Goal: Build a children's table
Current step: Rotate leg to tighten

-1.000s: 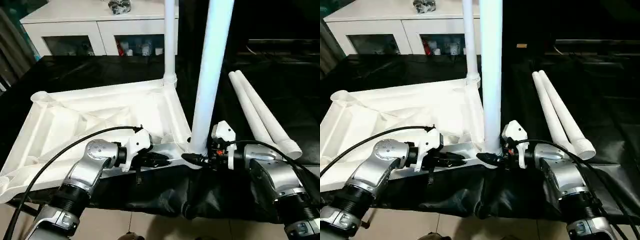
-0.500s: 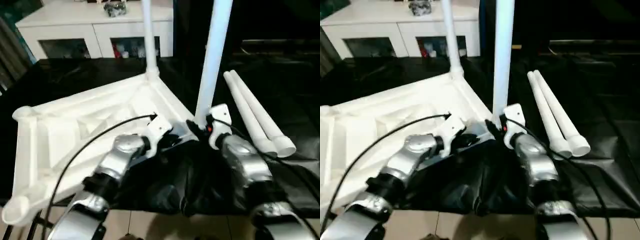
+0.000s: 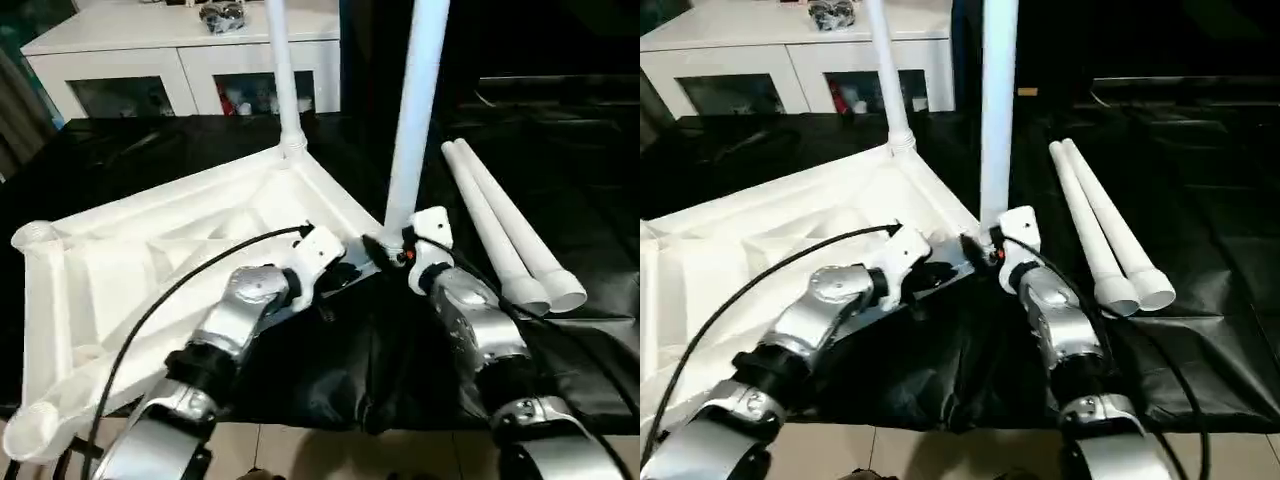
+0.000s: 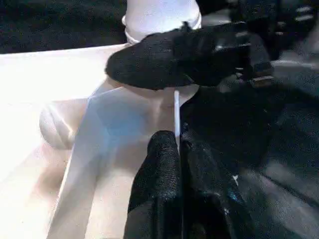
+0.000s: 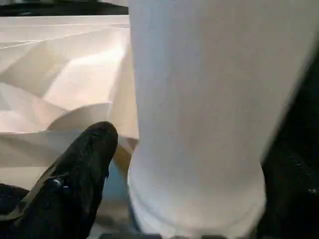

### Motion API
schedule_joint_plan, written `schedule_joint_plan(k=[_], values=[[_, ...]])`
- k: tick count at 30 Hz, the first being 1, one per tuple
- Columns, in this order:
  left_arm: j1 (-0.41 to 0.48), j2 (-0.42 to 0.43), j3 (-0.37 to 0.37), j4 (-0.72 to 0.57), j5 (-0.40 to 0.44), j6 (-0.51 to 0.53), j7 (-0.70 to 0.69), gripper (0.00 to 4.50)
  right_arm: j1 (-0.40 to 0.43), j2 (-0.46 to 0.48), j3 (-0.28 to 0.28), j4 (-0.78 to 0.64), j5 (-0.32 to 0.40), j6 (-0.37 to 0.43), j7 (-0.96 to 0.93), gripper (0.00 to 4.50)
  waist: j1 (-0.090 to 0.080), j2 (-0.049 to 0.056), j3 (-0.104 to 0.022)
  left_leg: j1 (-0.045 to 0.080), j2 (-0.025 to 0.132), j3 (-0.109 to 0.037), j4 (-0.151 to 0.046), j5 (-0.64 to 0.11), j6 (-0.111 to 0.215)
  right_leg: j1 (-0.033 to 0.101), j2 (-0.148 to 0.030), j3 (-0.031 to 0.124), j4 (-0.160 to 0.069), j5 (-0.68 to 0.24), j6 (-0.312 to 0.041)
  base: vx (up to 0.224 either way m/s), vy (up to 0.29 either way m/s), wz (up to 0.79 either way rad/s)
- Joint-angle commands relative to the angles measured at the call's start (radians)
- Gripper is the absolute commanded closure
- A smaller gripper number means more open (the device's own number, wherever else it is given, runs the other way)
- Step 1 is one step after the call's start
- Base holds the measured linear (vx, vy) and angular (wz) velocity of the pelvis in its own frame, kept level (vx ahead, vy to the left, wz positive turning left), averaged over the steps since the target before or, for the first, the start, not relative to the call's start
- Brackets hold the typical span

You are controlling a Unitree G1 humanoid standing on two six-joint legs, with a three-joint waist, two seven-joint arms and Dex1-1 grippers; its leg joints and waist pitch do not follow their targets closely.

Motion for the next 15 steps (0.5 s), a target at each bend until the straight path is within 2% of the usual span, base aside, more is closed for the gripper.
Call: schedule_joint_plan(k=[1,7,9,13,15], values=[[0.001,-0.005,-0.007,-0.073,-0.057,-0.065,-0.077,4.50,0.008,-0.005,0.040,-0.010,0.003,-0.021,0.083,0.55,0.003,-0.021,-0.068,0.011,0.044,-0.022,-0.064,-0.190,0.108,0.056,-0.054,0.034,-0.075,-0.264,-0.219,0.000,0.000,0.00],[0.035,0.077,-0.005,-0.125,-0.091,-0.073,-0.197,4.50,0.049,-0.125,0.068,-0.084,0.028,-0.026,0.311,0.55,0.012,-0.018,-0.068,0.009,0.049,-0.021,-0.063,-0.181,0.124,0.059,-0.051,0.034,-0.067,-0.211,-0.239,0.000,0.000,0.00],[0.039,0.091,-0.003,-0.133,-0.096,-0.070,-0.216,4.50,0.062,-0.144,0.077,-0.108,0.041,-0.021,0.362,0.55,0.015,-0.019,-0.067,0.012,0.050,-0.020,-0.063,-0.195,0.125,0.058,-0.051,0.034,-0.069,-0.224,-0.237,0.000,0.000,0.00],[0.063,0.147,-0.001,-0.179,-0.123,-0.050,-0.310,4.50,0.120,-0.211,0.108,-0.231,0.119,0.024,0.565,0.55,0.024,-0.019,-0.066,0.011,0.052,-0.019,-0.064,-0.194,0.128,0.057,-0.052,0.036,-0.068,-0.233,-0.233,0.000,0.000,0.00],[0.071,0.163,-0.006,-0.195,-0.131,-0.041,-0.337,4.50,0.127,-0.222,0.116,-0.249,0.125,0.027,0.595,0.55,0.026,-0.019,-0.066,0.011,0.054,-0.020,-0.065,-0.194,0.126,0.056,-0.053,0.036,-0.067,-0.236,-0.236,0.000,0.000,0.00]])
